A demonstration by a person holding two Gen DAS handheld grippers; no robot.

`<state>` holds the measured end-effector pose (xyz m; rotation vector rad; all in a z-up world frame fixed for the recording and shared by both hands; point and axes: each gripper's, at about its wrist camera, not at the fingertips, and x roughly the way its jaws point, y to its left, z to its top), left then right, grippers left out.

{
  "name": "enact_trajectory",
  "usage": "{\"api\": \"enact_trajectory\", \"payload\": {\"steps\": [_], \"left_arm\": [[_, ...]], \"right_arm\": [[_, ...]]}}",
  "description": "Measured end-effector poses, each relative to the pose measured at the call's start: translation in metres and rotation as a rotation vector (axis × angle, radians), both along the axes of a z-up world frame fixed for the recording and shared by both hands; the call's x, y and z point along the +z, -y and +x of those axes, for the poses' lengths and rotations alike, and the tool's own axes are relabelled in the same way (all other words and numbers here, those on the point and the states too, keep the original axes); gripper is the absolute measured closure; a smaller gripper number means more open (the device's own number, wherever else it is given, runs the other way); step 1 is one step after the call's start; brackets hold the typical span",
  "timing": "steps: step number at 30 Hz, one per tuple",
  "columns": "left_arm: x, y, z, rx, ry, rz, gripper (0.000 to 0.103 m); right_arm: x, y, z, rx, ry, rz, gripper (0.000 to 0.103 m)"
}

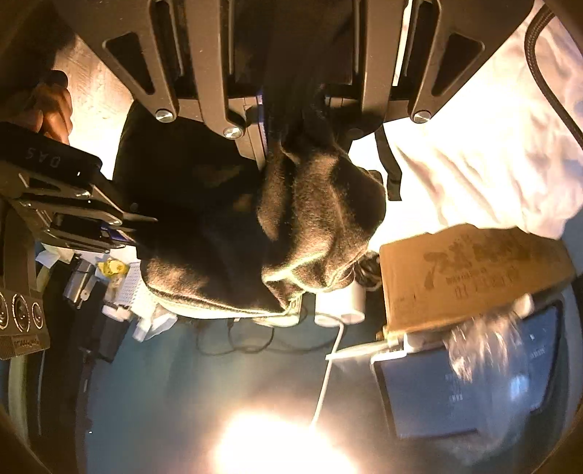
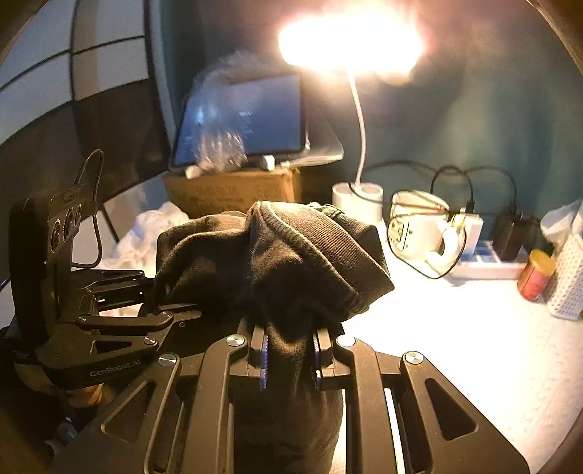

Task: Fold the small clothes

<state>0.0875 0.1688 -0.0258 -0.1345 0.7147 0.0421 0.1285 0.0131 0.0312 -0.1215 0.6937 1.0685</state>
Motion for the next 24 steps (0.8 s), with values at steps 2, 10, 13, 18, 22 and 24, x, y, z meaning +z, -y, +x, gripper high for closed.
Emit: {"api": "enact_trajectory", "payload": {"steps": [2,10,13,18,22,24], "left_arm": [[-0.006,-0.003,0.008,0.0,-0.02,-0.008,0.083],[-0.026,-0.013,0.033,-0.008,-0.101,-0.041,0.083],[-0.035,-0.02,0.04,0.0,-0.143,-0.071,0.079],[-0.053,-0.047,0.051,0.045,-0.226,-0.215,0.077],[-0.052,-0.05,0.054,0.048,-0.237,-0.224,0.076],[-0.05,-0.048,0.057,0.05,-0.236,-0.203,0.076]], "right_arm": [[-0.008,-0.004,0.008,-0.003,-0.02,-0.012,0.084],[-0.04,-0.013,0.037,-0.018,-0.103,-0.043,0.084],[-0.052,-0.017,0.047,-0.021,-0.141,-0.058,0.084],[-0.083,-0.022,0.072,-0.071,-0.256,-0.104,0.081],[-0.098,-0.015,0.096,-0.11,-0.355,-0.094,0.066],[-0.103,-0.013,0.108,-0.121,-0.387,-0.083,0.064]]}}
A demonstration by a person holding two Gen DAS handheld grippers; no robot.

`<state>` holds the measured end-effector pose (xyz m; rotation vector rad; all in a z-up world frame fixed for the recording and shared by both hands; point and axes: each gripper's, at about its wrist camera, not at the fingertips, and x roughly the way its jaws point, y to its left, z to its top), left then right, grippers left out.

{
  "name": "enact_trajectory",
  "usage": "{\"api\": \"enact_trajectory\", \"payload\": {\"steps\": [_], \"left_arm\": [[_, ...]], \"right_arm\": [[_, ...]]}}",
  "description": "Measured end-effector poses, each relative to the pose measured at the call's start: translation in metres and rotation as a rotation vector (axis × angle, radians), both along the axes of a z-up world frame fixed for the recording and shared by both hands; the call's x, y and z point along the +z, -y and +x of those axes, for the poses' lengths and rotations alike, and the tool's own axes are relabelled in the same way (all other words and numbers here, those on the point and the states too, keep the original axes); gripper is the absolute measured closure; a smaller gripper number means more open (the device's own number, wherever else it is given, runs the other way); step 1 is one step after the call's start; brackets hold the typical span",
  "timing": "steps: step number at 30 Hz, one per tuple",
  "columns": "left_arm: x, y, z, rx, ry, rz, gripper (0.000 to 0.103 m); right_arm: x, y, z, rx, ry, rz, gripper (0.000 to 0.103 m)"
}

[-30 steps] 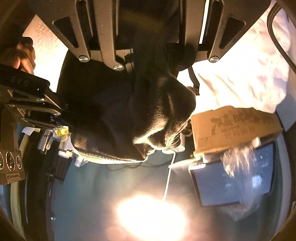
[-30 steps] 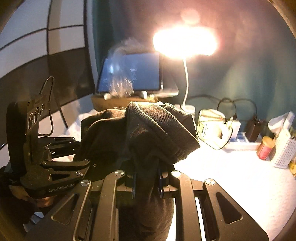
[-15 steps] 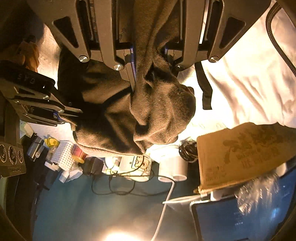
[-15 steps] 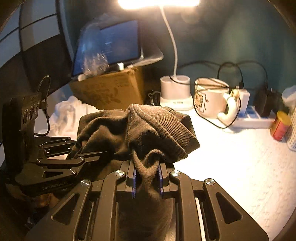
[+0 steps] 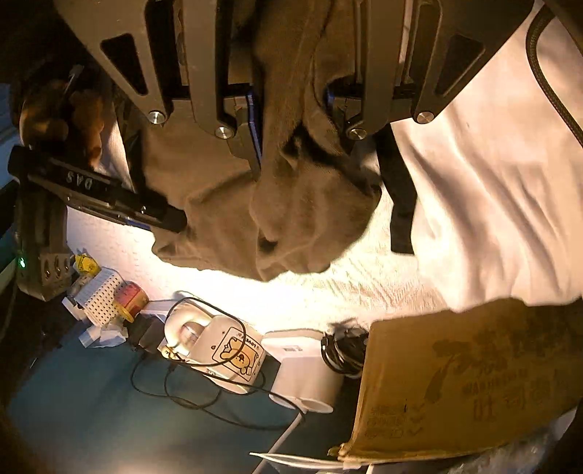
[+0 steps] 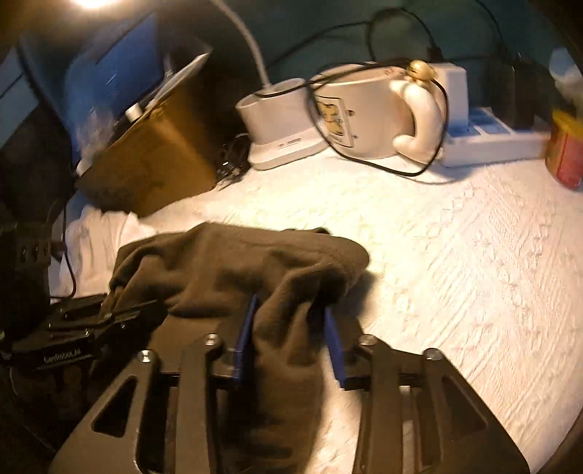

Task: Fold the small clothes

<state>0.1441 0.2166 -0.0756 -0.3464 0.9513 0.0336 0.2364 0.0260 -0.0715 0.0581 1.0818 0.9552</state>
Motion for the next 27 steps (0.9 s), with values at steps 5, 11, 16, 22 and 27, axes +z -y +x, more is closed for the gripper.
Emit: {"api": "enact_trajectory", "payload": {"steps": [5,11,16,22,27], "left_arm": [[0.005,-0.007,0.008,0.011,0.003,0.026,0.076],[0.005,-0.014,0.017,0.024,0.012,0.097,0.075],[0.001,-0.021,0.024,0.043,0.02,0.123,0.074],[0.01,-0.014,0.024,0.072,0.035,0.233,0.073],[0.02,-0.018,0.016,0.111,0.051,0.235,0.073]], "right_arm": [[0.0,0.001,0.019,-0.003,-0.051,0.069,0.064],[0.0,0.001,0.028,-0.015,-0.026,0.071,0.064],[-0.003,-0.006,0.027,-0.011,0.027,0.034,0.064],[0.0,-0.007,0.028,-0.054,0.101,-0.049,0.064],[0.002,0.0,0.03,-0.082,0.128,-0.088,0.064]]}}
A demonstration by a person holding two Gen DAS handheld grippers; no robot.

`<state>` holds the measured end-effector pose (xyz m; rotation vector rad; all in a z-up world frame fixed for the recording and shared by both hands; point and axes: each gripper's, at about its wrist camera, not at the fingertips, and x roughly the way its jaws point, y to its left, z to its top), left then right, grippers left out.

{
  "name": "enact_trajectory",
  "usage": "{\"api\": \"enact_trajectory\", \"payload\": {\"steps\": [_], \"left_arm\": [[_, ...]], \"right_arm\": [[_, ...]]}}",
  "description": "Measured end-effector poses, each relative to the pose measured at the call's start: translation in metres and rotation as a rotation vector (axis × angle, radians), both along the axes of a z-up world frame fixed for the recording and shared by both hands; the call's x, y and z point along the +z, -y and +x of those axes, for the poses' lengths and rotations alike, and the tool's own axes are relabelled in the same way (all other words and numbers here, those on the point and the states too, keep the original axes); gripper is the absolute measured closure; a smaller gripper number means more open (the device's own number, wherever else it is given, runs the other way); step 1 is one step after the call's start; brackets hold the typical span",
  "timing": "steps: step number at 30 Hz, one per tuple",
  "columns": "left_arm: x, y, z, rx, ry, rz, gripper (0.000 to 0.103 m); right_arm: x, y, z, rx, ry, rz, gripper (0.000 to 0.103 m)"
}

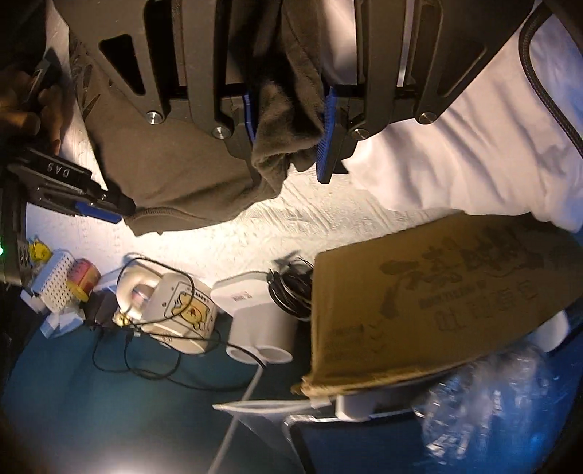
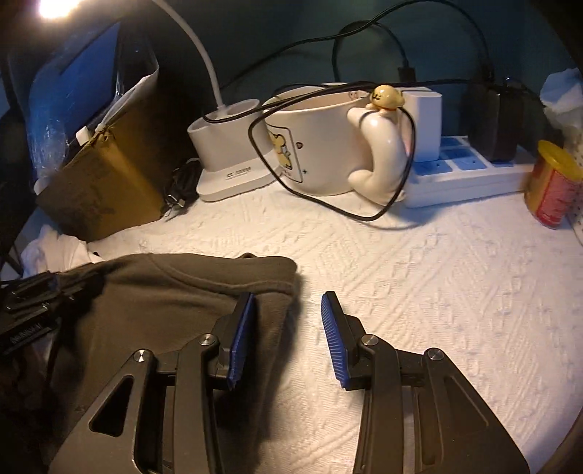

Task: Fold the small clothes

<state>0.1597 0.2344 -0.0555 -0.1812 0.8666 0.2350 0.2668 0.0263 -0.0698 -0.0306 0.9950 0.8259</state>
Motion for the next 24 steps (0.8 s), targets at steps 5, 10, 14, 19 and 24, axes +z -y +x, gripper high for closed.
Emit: {"api": "enact_trajectory", "payload": {"steps": [5,10,14,19,24], "left_arm": [[0.012,0.001,-0.016,0.005,0.026,-0.01,0.073],[0.021,0.006,-0.036,-0.002,0.05,-0.04,0.073],[0.025,0.019,-0.055,-0.033,0.062,-0.051,0.073],[0.024,0.036,-0.074,-0.071,0.056,-0.056,0.073],[0.016,0.047,-0.094,-0.084,0.035,-0.069,0.073]], "right_arm": [[0.001,0.005,-0.006,-0.017,0.022,-0.028,0.064],[0.004,0.014,-0.014,-0.033,0.019,-0.027,0.064],[0.01,0.02,-0.026,-0.027,0.028,-0.024,0.064],[0.016,0.026,-0.045,-0.013,0.031,-0.024,0.064],[0.02,0.031,-0.068,0.007,0.034,-0.019,0.064]]}}
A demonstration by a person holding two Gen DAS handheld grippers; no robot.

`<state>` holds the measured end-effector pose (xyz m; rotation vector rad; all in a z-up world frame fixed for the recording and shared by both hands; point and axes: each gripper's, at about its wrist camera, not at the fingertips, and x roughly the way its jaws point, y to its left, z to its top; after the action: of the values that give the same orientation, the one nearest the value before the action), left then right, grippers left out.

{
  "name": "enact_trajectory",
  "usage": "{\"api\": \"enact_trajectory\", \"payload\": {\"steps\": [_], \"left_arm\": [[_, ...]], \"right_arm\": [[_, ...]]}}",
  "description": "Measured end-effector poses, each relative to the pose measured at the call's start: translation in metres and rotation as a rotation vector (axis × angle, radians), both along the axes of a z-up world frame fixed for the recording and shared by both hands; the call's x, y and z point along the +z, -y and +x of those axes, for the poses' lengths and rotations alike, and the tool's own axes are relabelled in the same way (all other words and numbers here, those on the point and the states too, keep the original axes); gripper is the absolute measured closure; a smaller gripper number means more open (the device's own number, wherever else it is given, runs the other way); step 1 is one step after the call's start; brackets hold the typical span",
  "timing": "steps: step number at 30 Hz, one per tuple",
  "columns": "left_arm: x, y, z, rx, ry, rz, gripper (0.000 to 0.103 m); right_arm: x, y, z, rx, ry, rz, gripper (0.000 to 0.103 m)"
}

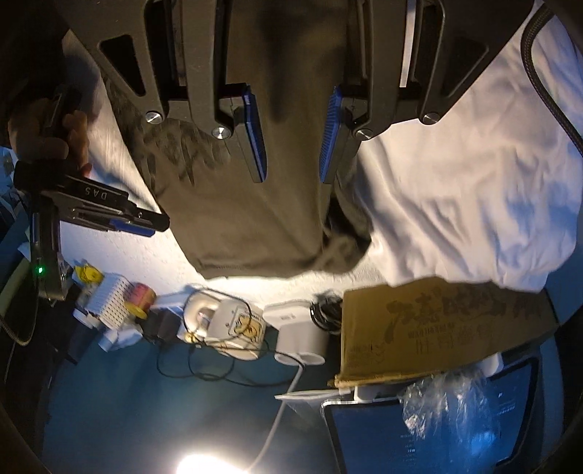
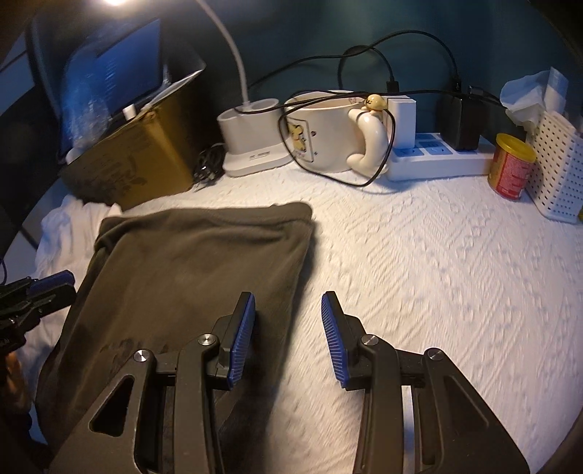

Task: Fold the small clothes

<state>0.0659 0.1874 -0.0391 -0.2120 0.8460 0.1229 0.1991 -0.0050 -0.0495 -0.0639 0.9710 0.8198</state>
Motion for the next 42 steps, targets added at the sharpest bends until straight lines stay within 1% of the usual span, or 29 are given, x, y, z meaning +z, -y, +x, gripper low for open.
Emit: {"api": "enact_trajectory", "payload": {"steps": [4,7,9,11,14,22,24,25,26,28,31,35,38,41,42], "left_arm": [[-0.007,0.005,-0.012,-0.005,-0.024,-0.005,0.073],[-0.017,0.009,-0.019,0.006,-0.073,0.009,0.073],[-0.024,0.009,-0.024,0.013,-0.09,0.015,0.073],[-0.026,0.01,-0.029,0.007,-0.081,0.022,0.073],[-0.026,0.012,-0.034,-0.004,-0.079,0.055,0.073],[-0.021,0.016,-0.048,0.034,-0.07,0.091,0.072],[-0.018,0.022,-0.053,0.03,-0.063,0.114,0.058],[-0.016,0.025,-0.056,0.028,-0.053,0.128,0.043],[-0.014,0.029,-0.059,0.025,-0.038,0.138,0.034],[-0.011,0.034,-0.065,0.013,-0.015,0.142,0.033],[-0.011,0.04,-0.072,0.006,-0.009,0.129,0.033],[-0.021,0.04,-0.077,0.051,-0.048,0.11,0.032],[-0.028,0.041,-0.083,0.067,-0.074,0.113,0.032],[-0.03,0.042,-0.091,0.067,-0.059,0.12,0.032],[-0.03,0.042,-0.093,0.067,-0.054,0.121,0.032]], "right_arm": [[0.002,0.003,-0.019,0.019,0.001,-0.001,0.064],[0.001,0.006,-0.034,0.034,-0.001,-0.006,0.064],[-0.001,0.008,-0.043,0.042,-0.004,-0.013,0.064],[-0.004,0.011,-0.049,0.047,-0.005,-0.024,0.064],[-0.009,0.016,-0.055,0.043,-0.003,-0.044,0.064],[-0.01,0.039,-0.069,0.013,0.008,-0.047,0.064],[-0.01,0.044,-0.072,0.008,0.004,-0.04,0.064],[-0.009,0.047,-0.075,0.009,0.001,-0.03,0.064],[-0.008,0.05,-0.078,0.01,0.001,-0.024,0.064],[-0.006,0.052,-0.084,0.019,0.004,-0.011,0.064],[-0.004,0.055,-0.095,0.043,0.007,0.002,0.064],[-0.005,0.058,-0.106,0.069,-0.006,0.008,0.064],[-0.004,0.061,-0.112,0.074,-0.013,0.014,0.064],[-0.006,0.065,-0.117,0.088,-0.031,0.022,0.064],[-0.005,0.066,-0.119,0.1,-0.034,0.029,0.068]]}}
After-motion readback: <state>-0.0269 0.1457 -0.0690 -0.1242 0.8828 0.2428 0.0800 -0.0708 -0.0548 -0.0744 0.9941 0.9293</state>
